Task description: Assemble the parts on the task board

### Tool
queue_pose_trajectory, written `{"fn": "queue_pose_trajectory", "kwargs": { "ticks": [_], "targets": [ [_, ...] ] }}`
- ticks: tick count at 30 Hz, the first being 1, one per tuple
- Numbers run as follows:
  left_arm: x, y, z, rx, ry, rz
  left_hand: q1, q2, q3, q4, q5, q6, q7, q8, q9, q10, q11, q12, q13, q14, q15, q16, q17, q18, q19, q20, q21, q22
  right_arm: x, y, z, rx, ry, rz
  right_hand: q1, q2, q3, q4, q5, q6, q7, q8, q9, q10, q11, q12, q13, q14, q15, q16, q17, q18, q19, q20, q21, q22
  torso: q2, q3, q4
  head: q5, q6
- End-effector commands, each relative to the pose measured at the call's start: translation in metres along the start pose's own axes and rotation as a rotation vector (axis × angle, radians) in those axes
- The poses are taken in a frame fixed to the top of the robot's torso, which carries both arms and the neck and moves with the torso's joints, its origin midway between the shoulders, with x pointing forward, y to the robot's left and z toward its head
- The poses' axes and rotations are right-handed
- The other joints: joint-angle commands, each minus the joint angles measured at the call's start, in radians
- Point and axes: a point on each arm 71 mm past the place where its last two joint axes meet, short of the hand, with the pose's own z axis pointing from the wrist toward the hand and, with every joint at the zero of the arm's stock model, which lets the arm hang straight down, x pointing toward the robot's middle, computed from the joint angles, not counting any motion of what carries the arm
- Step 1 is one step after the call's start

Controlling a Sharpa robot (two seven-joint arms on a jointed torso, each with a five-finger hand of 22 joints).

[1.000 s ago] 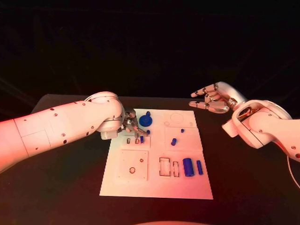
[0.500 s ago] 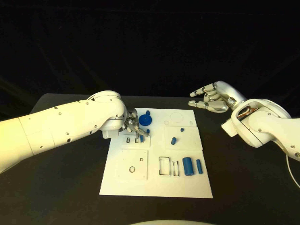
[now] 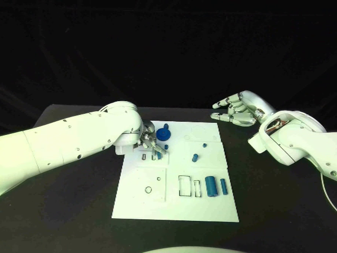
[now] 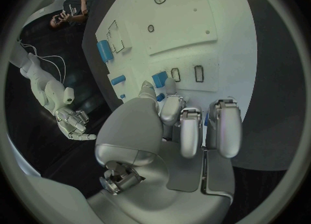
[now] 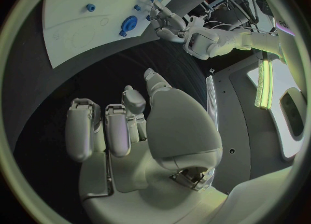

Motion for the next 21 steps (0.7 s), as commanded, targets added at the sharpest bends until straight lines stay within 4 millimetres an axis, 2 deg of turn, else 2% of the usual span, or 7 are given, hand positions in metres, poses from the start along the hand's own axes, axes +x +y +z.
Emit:
{"fn": "queue_pose_trajectory", "kwargs": {
  "ticks": [1, 10, 21],
  "targets": [
    [0.0012, -0.002, 0.0009, -0.003, 0.018, 0.02, 0.016, 0.005, 0.005, -0.004, 0.004, -0.01, 0.0, 0.004, 0.003, 0.006, -0.004, 0.005, 0.002, 0.104, -0.007, 0.003, 0.263, -0.006, 0.05, -0.004, 0.006, 0.098, 0.0018, 0.0013, 0.0002, -0.011, 0.017, -0.007, 0.011, 0.001, -0.005, 0.001, 0.003, 0.008, -0.002, 0.003, -0.001, -0.002, -0.006, 0.005, -0.001, 0.064, 0.0, -0.005, 0.07, -0.01, -0.003, -0.003, -0.007, -0.001, 0.001, -0.0003, -0.0001, -0.001, -0.001],
    [0.0022, -0.0042, 0.0029, -0.004, 0.024, 0.024, 0.049, 0.023, 0.029, -0.011, 0.007, -0.016, -0.001, 0.004, 0.016, 0.006, -0.005, 0.005, 0.004, 0.104, -0.007, 0.003, 0.263, -0.006, 0.049, -0.004, 0.005, 0.097, 0.0027, 0.0013, 0.0005, -0.01, 0.024, -0.007, 0.011, 0.001, -0.005, 0.001, 0.003, 0.008, -0.002, 0.003, -0.001, -0.002, -0.006, 0.005, -0.001, 0.064, 0.0, -0.005, 0.07, -0.01, -0.003, -0.003, -0.007, -0.001, 0.001, 0.0004, 0.0003, -0.002, -0.002],
    [0.0031, -0.0062, 0.0042, -0.004, 0.034, 0.032, 0.081, 0.025, 0.057, -0.023, 0.015, -0.021, -0.004, 0.001, 0.026, 0.006, -0.007, 0.005, 0.006, 0.104, -0.009, 0.003, 0.263, -0.006, 0.05, -0.006, 0.006, 0.1, 0.0039, 0.0014, 0.0009, -0.009, 0.032, -0.006, 0.011, 0.001, -0.005, 0.001, 0.003, 0.008, -0.002, 0.003, -0.001, -0.002, -0.006, 0.005, -0.001, 0.064, 0.0, -0.005, 0.07, -0.01, -0.003, -0.003, -0.007, -0.001, 0.0, 0.0005, 0.0001, -0.002, -0.005]
  ]
}}
